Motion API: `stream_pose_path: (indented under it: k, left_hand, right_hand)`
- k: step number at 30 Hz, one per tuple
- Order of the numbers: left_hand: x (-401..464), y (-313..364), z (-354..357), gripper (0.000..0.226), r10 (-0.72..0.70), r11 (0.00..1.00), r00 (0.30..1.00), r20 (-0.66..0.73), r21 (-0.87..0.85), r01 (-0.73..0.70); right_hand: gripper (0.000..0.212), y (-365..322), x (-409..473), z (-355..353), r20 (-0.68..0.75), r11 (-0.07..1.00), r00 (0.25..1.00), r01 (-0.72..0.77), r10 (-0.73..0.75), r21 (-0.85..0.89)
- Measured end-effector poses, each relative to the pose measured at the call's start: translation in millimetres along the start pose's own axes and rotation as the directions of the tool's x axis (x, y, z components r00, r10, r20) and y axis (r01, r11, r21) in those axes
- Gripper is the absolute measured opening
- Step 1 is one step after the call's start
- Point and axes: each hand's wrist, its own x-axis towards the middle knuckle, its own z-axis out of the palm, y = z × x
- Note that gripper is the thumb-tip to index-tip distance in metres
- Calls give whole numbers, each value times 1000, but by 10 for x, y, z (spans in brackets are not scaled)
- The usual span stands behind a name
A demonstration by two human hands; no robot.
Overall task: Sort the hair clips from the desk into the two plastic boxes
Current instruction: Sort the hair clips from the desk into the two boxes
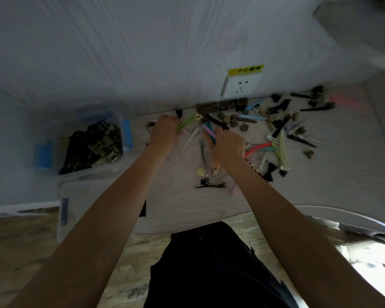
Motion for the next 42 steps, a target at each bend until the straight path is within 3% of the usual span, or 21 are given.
stream_pose_path:
  k: [3, 5, 9, 11, 15, 17, 20, 25, 28, 32, 36, 40, 42]
  left_hand:
    - [13, -38, 28, 32, 23, 1000, 999, -22, 7, -23]
    - [-9, -2, -5, 31, 58, 997, 992, -108, -49, -63]
    - [-86, 111, -112, 34, 220, 975, 905, -363, 70, -209]
    - [-177, 211, -140, 39, 264, 965, 879, -397, 119, -236]
    - [-348, 311, -32, 38, 50, 999, 990, -133, 27, -47]
    - [-371, 287, 48, 38, -35, 999, 998, -50, -22, 34]
    - [-336, 264, 82, 40, -87, 994, 996, 23, -67, 88]
    - [-290, 263, 126, 34, -138, 988, 990, 26, -71, 140]
    - [-298, 275, 121, 30, -122, 992, 992, 17, -16, 123]
    - [-315, 288, 129, 28, -84, 996, 996, 41, 19, 84]
    - [-357, 270, 125, 24, -98, 995, 993, 62, 34, 96]
    - [-425, 335, 13, 20, -74, 992, 994, 80, -95, 81]
    - [-533, 403, -101, 16, -27, 976, 996, 81, -215, 44]
  right_hand:
    - [32, 63, -17, -36, 44, 993, 999, -6, 1, 120]
    - [34, 122, -41, -116, 42, 970, 999, -16, 6, 242]
    - [32, 185, -117, -244, 28, 924, 997, -80, 75, 373]
    - [35, 159, -134, -234, 31, 916, 994, -105, 101, 388]
    - [39, 30, -142, -119, 26, 948, 998, -58, 53, 313]
    - [36, 9, -127, -60, 41, 983, 999, -23, 16, 180]
    - [35, 32, -110, -31, 79, 998, 997, -7, 2, 57]
    - [35, 98, -130, -21, 84, 996, 995, -54, 47, 75]
    - [30, 170, -130, -19, 82, 976, 993, -101, 87, 192]
    - [29, 252, -128, -27, 113, 851, 974, -225, 194, 475]
    - [27, 285, -181, -123, 137, 758, 962, -270, 236, 593]
    - [16, 325, -246, -186, 152, 692, 971, -239, 185, 681]
    - [22, 359, -292, -227, 178, 634, 968, -251, 178, 732]
